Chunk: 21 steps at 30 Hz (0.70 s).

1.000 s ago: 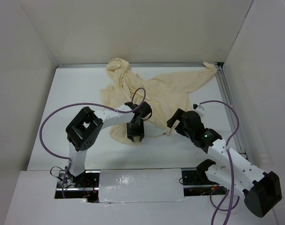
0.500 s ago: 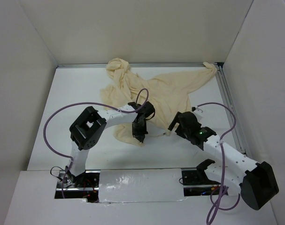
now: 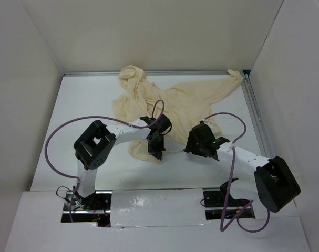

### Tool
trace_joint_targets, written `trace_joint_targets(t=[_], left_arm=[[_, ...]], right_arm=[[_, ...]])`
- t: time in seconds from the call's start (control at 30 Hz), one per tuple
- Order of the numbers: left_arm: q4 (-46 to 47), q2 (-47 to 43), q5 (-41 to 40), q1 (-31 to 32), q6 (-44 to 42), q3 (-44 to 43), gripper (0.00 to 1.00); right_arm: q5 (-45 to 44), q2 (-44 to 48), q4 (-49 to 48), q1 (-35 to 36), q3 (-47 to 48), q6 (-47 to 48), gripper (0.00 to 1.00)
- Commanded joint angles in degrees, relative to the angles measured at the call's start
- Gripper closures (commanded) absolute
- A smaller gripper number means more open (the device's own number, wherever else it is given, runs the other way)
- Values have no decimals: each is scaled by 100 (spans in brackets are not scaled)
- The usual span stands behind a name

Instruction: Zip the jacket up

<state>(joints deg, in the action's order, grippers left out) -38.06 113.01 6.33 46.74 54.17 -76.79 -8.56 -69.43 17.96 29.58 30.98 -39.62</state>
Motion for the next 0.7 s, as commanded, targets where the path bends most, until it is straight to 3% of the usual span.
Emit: trace_joint_targets(t=[0.0, 0.13, 0.33, 0.67], left_arm=[[238, 46, -255, 11, -144, 235, 100], [273, 19, -229, 19, -170, 261, 100], [299, 19, -185, 10, -196, 244, 100], [256, 46, -220, -86, -197, 218, 100]], right_arm=[[302, -202, -696, -31, 250, 217, 36], [319, -509, -819, -110, 303, 191, 36], [276, -589, -1066, -295, 207, 103, 49], [592, -783, -1294, -322, 198, 191, 52]])
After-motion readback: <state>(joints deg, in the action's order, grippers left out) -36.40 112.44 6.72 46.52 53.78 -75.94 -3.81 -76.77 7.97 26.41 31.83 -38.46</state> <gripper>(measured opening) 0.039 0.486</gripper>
